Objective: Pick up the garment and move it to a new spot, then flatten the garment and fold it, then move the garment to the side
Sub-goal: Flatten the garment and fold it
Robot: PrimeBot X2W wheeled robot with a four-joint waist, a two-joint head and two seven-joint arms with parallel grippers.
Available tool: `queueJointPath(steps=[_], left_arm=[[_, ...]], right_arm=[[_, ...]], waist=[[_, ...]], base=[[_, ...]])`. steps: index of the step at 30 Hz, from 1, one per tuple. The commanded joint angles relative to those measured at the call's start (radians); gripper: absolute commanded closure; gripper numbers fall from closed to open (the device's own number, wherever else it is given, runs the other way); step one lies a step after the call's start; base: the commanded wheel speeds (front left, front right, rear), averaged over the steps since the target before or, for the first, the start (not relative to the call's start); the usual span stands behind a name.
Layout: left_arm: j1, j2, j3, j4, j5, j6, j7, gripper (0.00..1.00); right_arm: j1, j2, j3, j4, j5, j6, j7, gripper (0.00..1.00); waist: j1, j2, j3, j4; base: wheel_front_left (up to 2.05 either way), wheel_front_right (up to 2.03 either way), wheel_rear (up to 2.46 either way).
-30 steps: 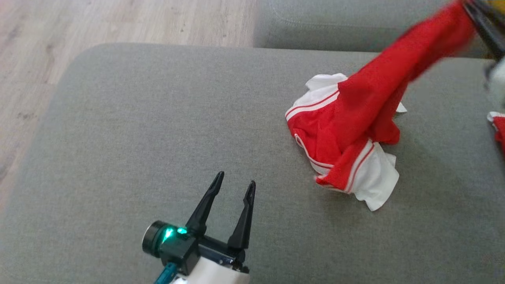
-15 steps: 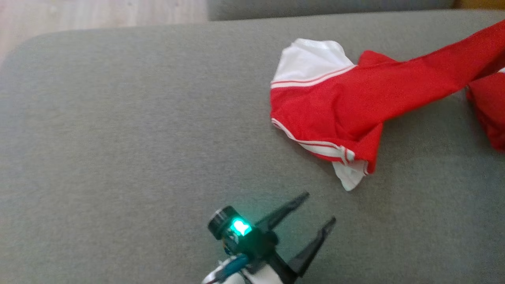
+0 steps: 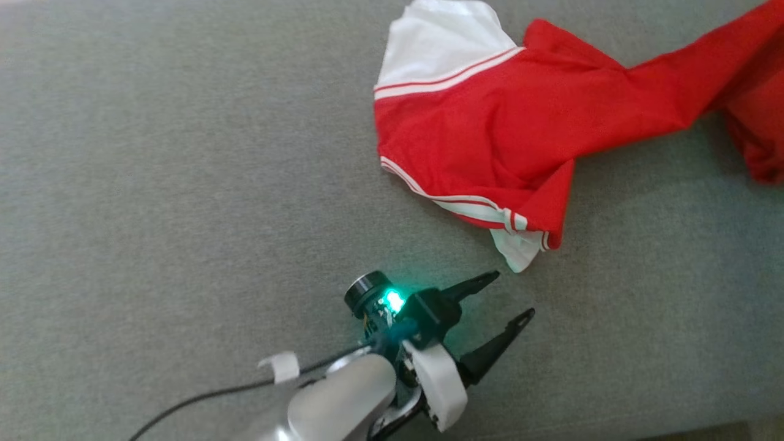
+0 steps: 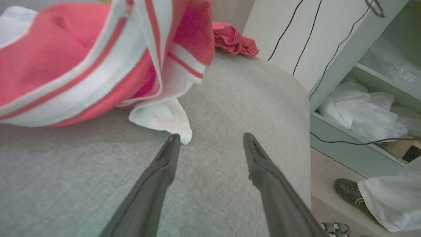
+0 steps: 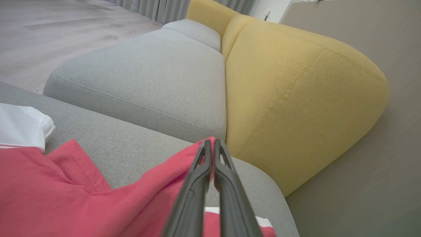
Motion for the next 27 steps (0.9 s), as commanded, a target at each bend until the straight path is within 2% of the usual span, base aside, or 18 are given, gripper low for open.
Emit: queueJointPath(steps=[1,5,11,16,17,19,23,27], left_arm=[[-0.04,-0.007,-0.005,-0.011,-0.031,0.01,0.013,0.0],[-0.108,-0.007,-0.066,0.028,-0.099,0.064,0.041,0.0],[-0.179,-0.007,-0.129,0.049,-0.21,0.086,0.083,0.0],[-0.225,-0.007,-0.155,0.07,-0.254,0.115,0.101,0.0],[-0.231,-0.007,-0.158,0.075,-0.259,0.117,0.105,0.03],[-0.24,-0.007,-0.164,0.083,-0.265,0.119,0.111,1.0],[-0.251,-0.007,-0.17,0.079,-0.254,0.091,0.093,1.0],[-0.252,-0.007,-0.17,0.012,-0.301,0.045,0.002,1.0]], right_arm=[[0.024,-0.014,-0.01,-0.04,-0.01,-0.001,0.006,1.0],[0.026,0.008,-0.022,-0.073,-0.025,-0.001,0.02,1.0],[0.025,0.027,-0.034,-0.098,-0.035,-0.001,0.027,1.0],[0.015,0.044,-0.028,-0.106,-0.04,-0.001,0.026,1.0],[0.012,0.046,-0.025,-0.106,-0.04,-0.001,0.025,1.0],[0.007,0.052,-0.024,-0.107,-0.034,-0.001,0.021,1.0],[0.0,0.056,-0.03,-0.11,-0.021,-0.001,0.015,1.0],[0.003,0.062,-0.052,-0.107,-0.003,-0.001,-0.022,1.0]], waist=[[-0.0002,0.0,0.022,-0.019],[-0.0002,0.0,0.044,-0.035],[-0.0002,0.0,0.074,-0.053],[-0.0002,0.0,0.088,-0.072],[-0.0002,0.0,0.09,-0.076],[-0.0002,0.0,0.093,-0.082],[-0.0002,0.0,0.094,-0.084],[-0.0002,0.0,0.056,-0.067]], base=[[0.0,0.0,0.0],[0.0,0.0,0.0],[0.0,0.0,0.0],[0.0,0.0,0.0],[0.0,0.0,0.0],[0.0,0.0,0.0],[0.0,0.0,0.0],[0.0,0.0,0.0]])
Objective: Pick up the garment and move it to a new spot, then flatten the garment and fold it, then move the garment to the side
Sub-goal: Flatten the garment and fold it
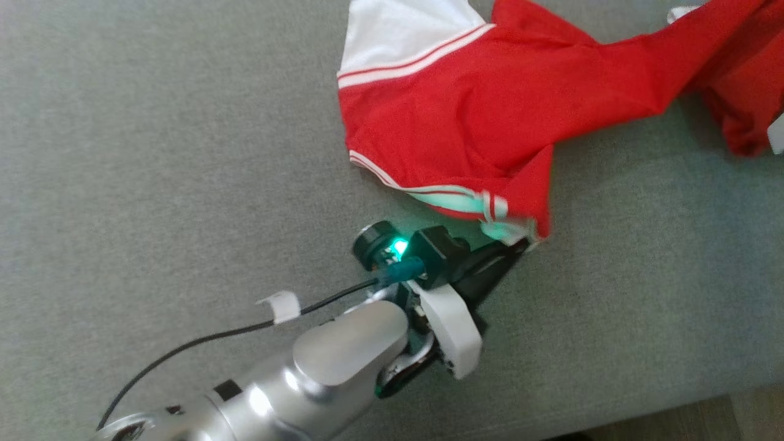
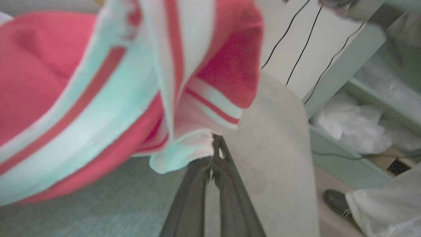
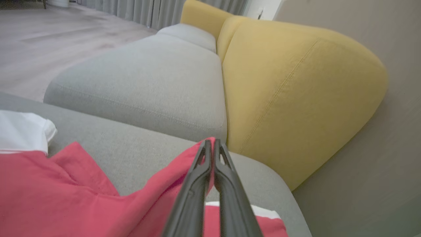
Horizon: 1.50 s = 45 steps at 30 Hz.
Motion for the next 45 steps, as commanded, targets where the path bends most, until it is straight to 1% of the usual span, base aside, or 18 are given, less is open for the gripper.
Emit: queueJointPath(steps=[1,4,5,6,8,12,13,15,17,21,24,27,31,34,35,36,40,45], left_arm=[[-0.016,-0.007,0.019,-0.059,-0.032,-0.013,-0.042,1.0],[-0.035,-0.007,0.075,-0.129,-0.108,-0.028,-0.106,1.0],[-0.049,0.005,0.151,-0.18,-0.154,-0.033,-0.129,1.0],[-0.056,0.028,0.193,-0.214,-0.177,-0.034,-0.135,1.0],[-0.067,0.095,0.281,-0.291,-0.216,-0.037,-0.143,1.0],[-0.079,0.268,0.434,-0.452,-0.298,-0.036,-0.138,1.0],[-0.079,0.268,0.434,-0.452,-0.298,-0.036,-0.138,1.0],[-0.083,0.351,0.502,-0.527,-0.332,-0.02,-0.129,1.0],[-0.082,0.417,0.563,-0.597,-0.368,-0.003,-0.121,1.0],[-0.073,0.486,0.652,-0.729,-0.468,0.023,-0.096,1.0],[-0.076,0.502,0.675,-0.802,-0.525,0.038,-0.063,1.0],[-0.099,0.496,0.659,-0.833,-0.544,0.046,-0.023,1.0],[-0.141,0.444,0.595,-0.797,-0.527,0.034,0.018,1.0],[-0.168,0.396,0.553,-0.725,-0.498,0.012,0.018,1.0],[-0.176,0.385,0.542,-0.696,-0.483,0.005,0.014,1.0],[-0.181,0.375,0.532,-0.665,-0.471,-0.001,0.009,1.0],[-0.194,0.356,0.494,-0.54,-0.416,-0.025,-0.019,1.0],[-0.197,0.355,0.489,-0.393,-0.375,-0.037,-0.077,1.0]], right_arm=[[-0.006,-0.019,-0.01,-0.026,0.012,-0.001,-0.024,1.0],[0.011,-0.021,-0.026,-0.01,0.03,-0.001,-0.066,1.0],[0.025,-0.026,-0.035,0.0,0.041,-0.001,-0.087,1.0],[0.033,-0.028,-0.04,0.004,0.048,-0.001,-0.095,1.0],[0.046,-0.035,-0.051,0.008,0.064,-0.001,-0.105,1.0],[0.073,-0.059,-0.083,-0.01,0.092,-0.001,-0.105,1.0],[0.073,-0.059,-0.083,-0.01,0.092,-0.001,-0.105,1.0],[0.087,-0.079,-0.103,-0.029,0.105,-0.001,-0.099,1.0],[0.099,-0.102,-0.126,-0.051,0.11,-0.001,-0.091,1.0],[0.102,-0.134,-0.144,-0.103,0.118,-0.001,-0.06,1.0],[0.082,-0.147,-0.102,-0.116,0.114,-0.001,-0.007,1.0],[0.026,-0.136,-0.034,-0.08,0.098,-0.001,0.055,1.0],[-0.088,-0.107,0.055,0.032,0.049,-0.001,0.085,1.0],[-0.19,-0.071,0.089,0.141,-0.009,-0.001,0.041,1.0],[-0.223,-0.051,0.084,0.179,-0.035,-0.001,0.014,0.65],[-0.249,-0.027,0.079,0.215,-0.057,-0.001,-0.015,0.0],[-0.293,0.063,0.074,0.327,-0.111,-0.001,-0.128,0.0],[-0.233,0.116,0.1,0.359,-0.123,-0.001,-0.212,0.0]], waist=[[-0.0001,0.0,-0.034,0.017],[-0.0001,0.0,-0.101,0.041],[-0.0001,0.0,-0.15,0.056],[-0.0001,0.0,-0.174,0.062],[-0.0001,0.0,-0.219,0.072],[-0.0001,0.0,-0.3,0.083],[-0.0001,0.0,-0.3,0.083],[-0.0001,0.0,-0.33,0.088],[-0.0001,0.0,-0.357,0.093],[-0.0001,0.0,-0.391,0.101],[-0.0001,0.0,-0.381,0.112],[-0.0001,0.0,-0.332,0.137],[-0.0001,0.0,-0.225,0.192],[-0.0001,0.0,-0.153,0.228],[-0.0001,0.0,-0.134,0.234],[-0.0001,0.0,-0.119,0.238],[-0.0001,0.0,-0.093,0.235],[-0.0001,0.0,-0.107,0.202]], base=[[0.0,0.0,0.0],[0.0,0.0,0.0],[0.0,0.0,0.0],[0.0,0.0,0.0],[0.0,0.0,0.0],[0.0,0.0,0.0],[0.0,0.0,0.0],[0.0,0.0,0.0],[0.0,0.0,0.0],[0.0,0.0,0.0],[0.0,0.0,0.0],[0.0,0.0,0.0],[0.0,0.0,0.0],[0.0,0.0,0.0],[0.0,0.0,0.0],[0.0,0.0,0.0],[0.0,0.0,0.0],[0.0,0.0,0.0]])
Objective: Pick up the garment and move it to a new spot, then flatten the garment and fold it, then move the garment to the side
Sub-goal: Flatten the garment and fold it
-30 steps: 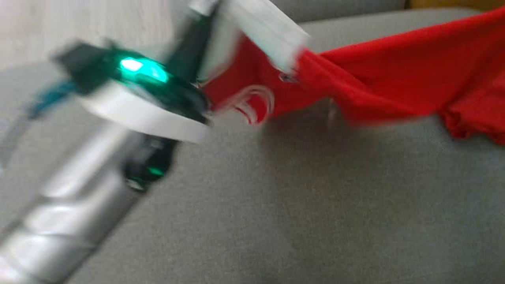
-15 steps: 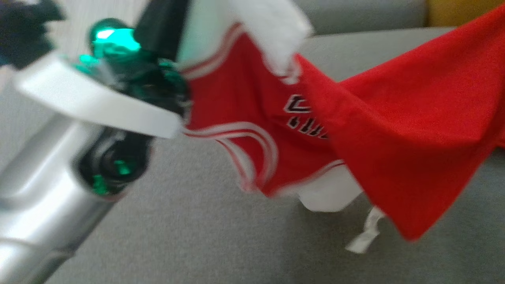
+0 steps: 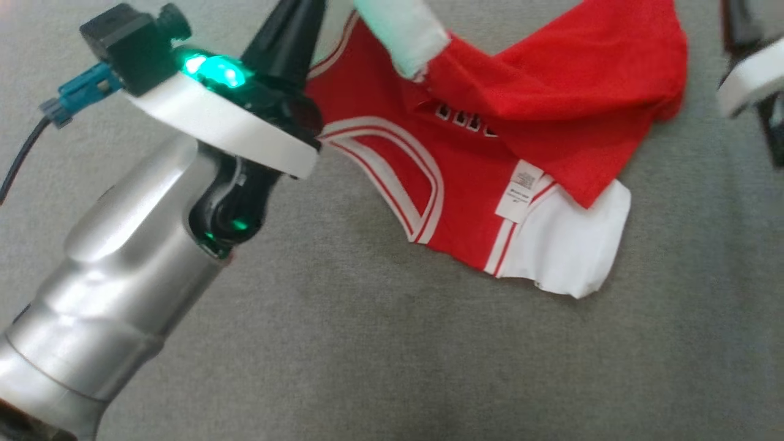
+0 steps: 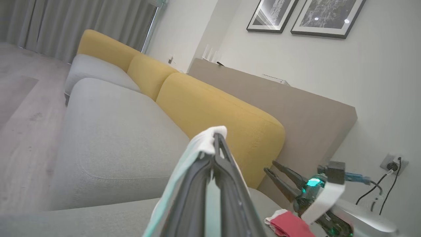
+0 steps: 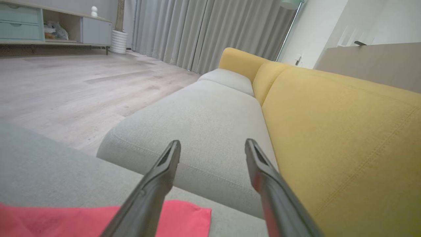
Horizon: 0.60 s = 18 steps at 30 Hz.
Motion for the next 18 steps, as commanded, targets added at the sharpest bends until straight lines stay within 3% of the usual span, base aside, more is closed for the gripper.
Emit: queueJointPath(steps=[1,5,10,18], left_arm=[[-0.06,0.026,0.046,-0.004,0.016,-0.008,-0.018,1.0],[-0.064,0.03,0.051,0.072,0.032,-0.012,-0.043,1.0],[-0.069,0.03,0.059,0.132,0.035,-0.015,-0.06,1.0],[-0.083,0.025,0.058,0.169,0.033,-0.017,-0.071,1.0]], right_arm=[[0.041,-0.009,0.016,-0.04,0.005,-0.001,-0.015,0.0],[0.187,-0.001,0.088,-0.163,0.046,-0.001,-0.02,0.0],[0.386,-0.035,0.224,-0.333,0.076,-0.001,-0.021,0.0],[0.458,-0.06,0.324,-0.334,-0.015,-0.001,-0.021,0.0]], waist=[[-0.0003,0.0,-0.014,-0.018],[-0.0003,0.0,-0.025,-0.039],[-0.0003,0.0,-0.029,-0.053],[-0.0003,0.0,-0.028,-0.064]], base=[[0.0,0.0,0.0],[0.0,0.0,0.0],[0.0,0.0,0.0],[0.0,0.0,0.0]])
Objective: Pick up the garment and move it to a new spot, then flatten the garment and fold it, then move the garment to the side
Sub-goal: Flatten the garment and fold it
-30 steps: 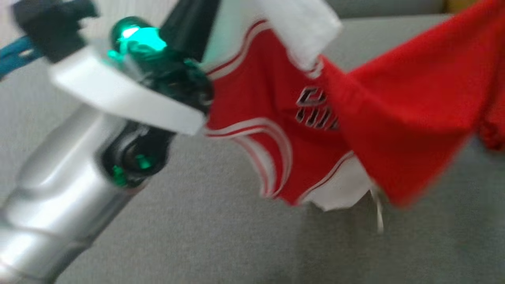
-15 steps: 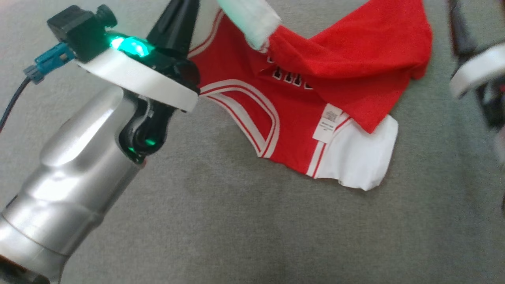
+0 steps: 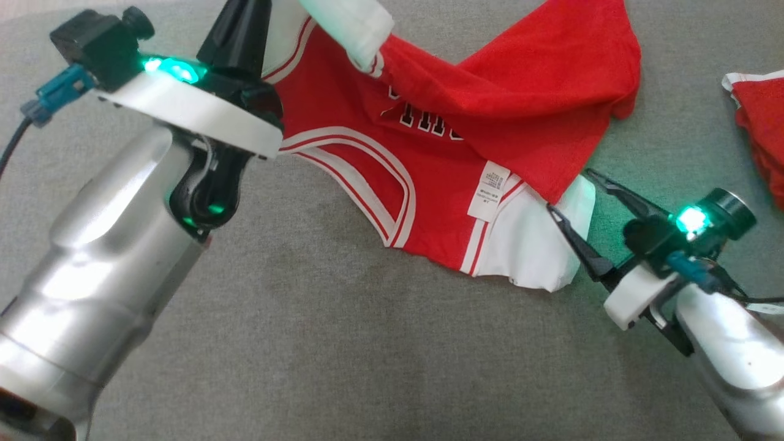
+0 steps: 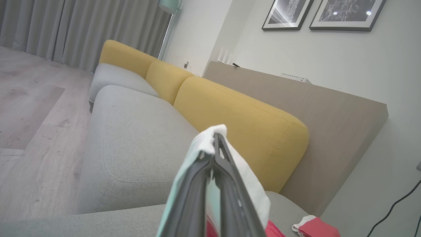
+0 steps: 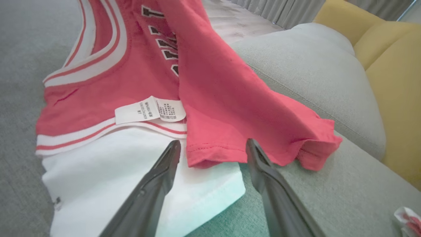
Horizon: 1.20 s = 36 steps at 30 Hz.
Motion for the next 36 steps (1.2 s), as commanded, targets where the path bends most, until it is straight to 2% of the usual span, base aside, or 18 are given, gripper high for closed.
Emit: queueJointPath(steps=[1,6,12,15,18,19,25,31,33,36], left_arm=[[-0.069,0.025,0.045,-0.019,0.005,-0.006,-0.013,1.0],[-0.08,0.027,0.032,-0.026,-0.004,-0.007,-0.016,1.0],[-0.092,0.032,0.017,-0.034,-0.016,-0.007,-0.019,1.0],[-0.095,0.034,0.01,-0.036,-0.021,-0.007,-0.021,1.0],[-0.094,0.04,0.005,-0.037,-0.026,-0.007,-0.023,1.0],[-0.094,0.042,0.005,-0.035,-0.027,-0.007,-0.023,1.0],[-0.088,0.052,0.009,-0.03,-0.032,-0.007,-0.026,1.0],[-0.071,0.086,0.037,-0.05,-0.033,-0.007,-0.028,1.0],[-0.054,0.111,0.066,-0.06,-0.052,-0.007,-0.028,1.0],[-0.043,0.138,0.104,-0.093,-0.055,-0.007,-0.029,1.0]], right_arm=[[-0.021,-0.016,0.015,-0.017,-0.029,-0.001,-0.011,0.0],[-0.05,-0.004,0.05,0.036,-0.104,-0.001,-0.011,0.0],[-0.095,0.008,0.089,0.107,-0.118,-0.001,-0.011,0.0],[-0.111,0.009,0.092,0.123,-0.125,-0.001,-0.011,0.23],[-0.117,0.007,0.098,0.132,-0.133,-0.001,-0.011,0.72],[-0.118,0.005,0.099,0.135,-0.135,-0.001,-0.011,1.0],[-0.129,-0.005,0.06,0.104,-0.133,-0.001,-0.011,1.0],[-0.147,-0.055,-0.134,-0.044,-0.113,-0.001,-0.011,1.0],[-0.167,-0.104,-0.227,-0.124,-0.113,-0.001,-0.011,1.0],[-0.193,-0.154,-0.293,-0.181,-0.098,-0.001,-0.011,1.0]], waist=[[0.0001,0.0,0.002,-0.001],[0.0001,0.0,0.012,0.002],[0.0001,0.0,0.024,0.011],[0.0001,0.0,0.027,0.017],[0.0001,0.0,0.027,0.02],[0.0001,0.0,0.027,0.021],[0.0001,0.0,0.007,0.015],[0.0001,0.0,-0.055,-0.009],[0.0001,0.0,-0.103,-0.023],[0.0001,0.0,-0.153,-0.036]], base=[[0.0,0.0,0.0],[0.0,0.0,0.0],[0.0,0.0,0.0],[0.0,0.0,0.0],[0.0,0.0,0.0],[0.0,0.0,0.0],[0.0,0.0,0.0],[0.0,0.0,0.0],[0.0,0.0,0.0],[0.0,0.0,0.0]])
